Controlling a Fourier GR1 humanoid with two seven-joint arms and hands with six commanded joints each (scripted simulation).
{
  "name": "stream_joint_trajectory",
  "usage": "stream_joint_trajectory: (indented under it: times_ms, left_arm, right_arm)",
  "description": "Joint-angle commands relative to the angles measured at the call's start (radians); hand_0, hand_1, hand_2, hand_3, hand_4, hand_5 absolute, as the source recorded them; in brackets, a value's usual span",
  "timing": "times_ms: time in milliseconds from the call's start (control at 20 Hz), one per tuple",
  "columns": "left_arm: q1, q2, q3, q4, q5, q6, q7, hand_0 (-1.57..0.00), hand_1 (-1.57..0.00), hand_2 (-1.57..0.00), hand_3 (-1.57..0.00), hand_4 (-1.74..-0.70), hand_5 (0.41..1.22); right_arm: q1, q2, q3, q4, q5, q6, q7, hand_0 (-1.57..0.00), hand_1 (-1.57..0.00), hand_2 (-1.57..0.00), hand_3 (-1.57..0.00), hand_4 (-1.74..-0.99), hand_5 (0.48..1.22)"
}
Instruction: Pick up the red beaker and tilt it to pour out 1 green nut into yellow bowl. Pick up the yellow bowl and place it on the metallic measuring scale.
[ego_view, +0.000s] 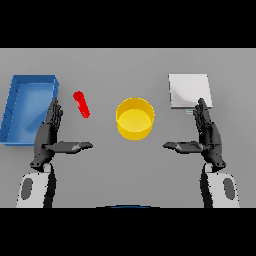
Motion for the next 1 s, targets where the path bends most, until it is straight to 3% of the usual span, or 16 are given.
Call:
stream_joint_trajectory:
  times_ms: [0, 250, 350, 500, 850, 950]
  left_arm:
    - [0.002, 0.001, 0.0, -0.002, 0.001, 0.0, -0.001, 0.0, 0.0, 0.0, 0.0, -1.2, 0.677]
    - [0.031, 0.013, 0.006, -0.014, 0.014, -0.018, -0.006, 0.0, 0.0, 0.0, 0.0, -1.2, 0.677]
    - [0.087, 0.052, -0.05, -0.1, -0.047, -0.047, -0.023, 0.0, 0.0, 0.0, 0.0, -1.2, 0.677]
    - [0.105, 0.062, -0.077, -0.136, -0.086, -0.04, -0.002, 0.0, 0.0, 0.0, 0.0, -1.2, 0.672]
    - [0.094, 0.056, -0.098, -0.141, -0.11, -0.034, 0.043, 0.0, 0.0, 0.0, 0.0, -1.18, 0.655]
    - [0.065, 0.051, -0.088, -0.091, -0.11, -0.032, 0.056, 0.0, 0.0, 0.0, 0.0, -1.19, 0.658]
  right_arm:
    - [-0.002, 0.001, 0.0, 0.001, 0.0, -0.002, 0.001, 0.0, 0.0, 0.0, 0.0, -1.177, 0.572]
    - [-0.026, 0.007, 0.003, 0.017, 0.009, -0.016, 0.015, 0.0, 0.0, 0.0, 0.0, -1.177, 0.572]
    - [0.006, -0.06, 0.053, -0.016, 0.13, -0.02, -0.026, 0.0, 0.0, 0.0, 0.0, -1.178, 0.573]
    - [0.021, -0.067, 0.086, -0.056, 0.178, -0.028, -0.019, 0.0, 0.0, 0.0, 0.0, -1.193, 0.582]
    - [0.041, -0.078, 0.074, -0.08, 0.12, 0.019, -0.054, 0.0, 0.0, 0.0, 0.0, -1.272, 0.611]
    - [0.039, -0.084, 0.068, -0.078, 0.101, 0.036, -0.06, 0.0, 0.0, 0.0, 0.0, -1.291, 0.621]
